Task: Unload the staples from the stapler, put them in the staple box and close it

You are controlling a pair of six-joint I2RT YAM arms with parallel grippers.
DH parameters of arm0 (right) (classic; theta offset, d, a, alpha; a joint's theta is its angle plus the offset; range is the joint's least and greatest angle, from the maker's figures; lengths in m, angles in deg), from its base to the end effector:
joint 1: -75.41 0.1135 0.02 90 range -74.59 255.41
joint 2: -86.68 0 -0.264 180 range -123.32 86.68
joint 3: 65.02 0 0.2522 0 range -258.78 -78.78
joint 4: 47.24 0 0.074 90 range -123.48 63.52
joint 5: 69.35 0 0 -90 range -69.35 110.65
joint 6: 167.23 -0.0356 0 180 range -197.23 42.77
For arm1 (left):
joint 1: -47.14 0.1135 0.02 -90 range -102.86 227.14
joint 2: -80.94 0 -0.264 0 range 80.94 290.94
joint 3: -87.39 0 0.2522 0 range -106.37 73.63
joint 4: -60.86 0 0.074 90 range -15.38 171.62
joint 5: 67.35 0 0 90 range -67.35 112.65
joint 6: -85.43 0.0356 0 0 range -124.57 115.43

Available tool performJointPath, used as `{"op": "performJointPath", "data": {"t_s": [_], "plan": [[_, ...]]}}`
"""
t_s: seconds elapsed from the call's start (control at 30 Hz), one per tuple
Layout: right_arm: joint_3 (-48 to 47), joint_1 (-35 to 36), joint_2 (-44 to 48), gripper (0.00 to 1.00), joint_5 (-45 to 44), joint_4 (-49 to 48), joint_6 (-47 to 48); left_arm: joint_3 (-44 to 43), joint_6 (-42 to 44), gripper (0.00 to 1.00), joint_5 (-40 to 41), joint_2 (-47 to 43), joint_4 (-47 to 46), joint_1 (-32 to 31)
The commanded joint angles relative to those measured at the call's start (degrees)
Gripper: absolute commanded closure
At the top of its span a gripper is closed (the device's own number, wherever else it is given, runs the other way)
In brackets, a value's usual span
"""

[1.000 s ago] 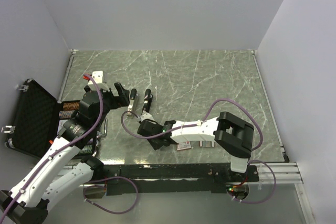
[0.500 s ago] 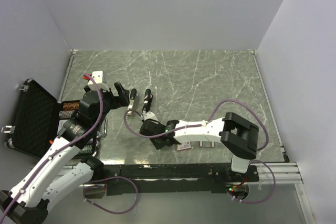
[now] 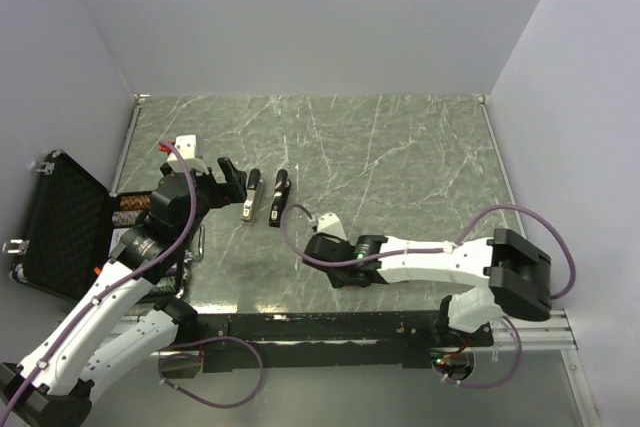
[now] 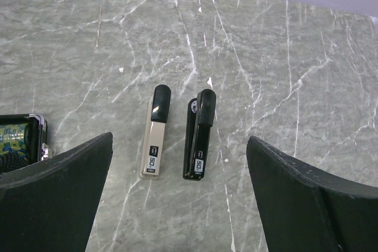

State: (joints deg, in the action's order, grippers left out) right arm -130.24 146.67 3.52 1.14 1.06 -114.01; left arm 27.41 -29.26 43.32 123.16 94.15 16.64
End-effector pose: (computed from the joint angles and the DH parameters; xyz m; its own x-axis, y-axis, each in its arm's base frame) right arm 0.0986 0.2536 0.1995 -0.7441 -0.4366 -0.5057 -0.5042 0.8636 -0.0036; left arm 0.1512 -0.0745 0.3391 -0.2856 -0.2854 -0.9149 0.0688 0.9461 -0.3166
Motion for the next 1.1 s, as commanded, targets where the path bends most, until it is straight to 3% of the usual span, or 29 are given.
{"op": "performJointPath", "data": {"t_s": [0.0, 0.3, 0.7, 1.07], "plan": [[3.6, 0.4, 6.6, 0.83, -5.0, 7.0, -6.7, -0.3, -0.1, 0.01, -0.9, 0.3, -2.2, 0.4], [11.6, -1.9, 17.2, 0.81, -6.3, 12.8, -14.0, -0.3, -0.2, 0.01, -0.9, 1.1, -2.3, 0.4], [16.8, -15.4, 22.9, 0.81, -2.0, 11.7, -14.1, -0.3, -0.3, 0.01, -1.2, 1.8, -2.3, 0.4], [17.3, -18.7, 20.5, 0.81, -3.4, 12.6, -18.4, -0.2, -0.3, 0.01, -1.6, 2.2, -2.3, 0.4]]}}
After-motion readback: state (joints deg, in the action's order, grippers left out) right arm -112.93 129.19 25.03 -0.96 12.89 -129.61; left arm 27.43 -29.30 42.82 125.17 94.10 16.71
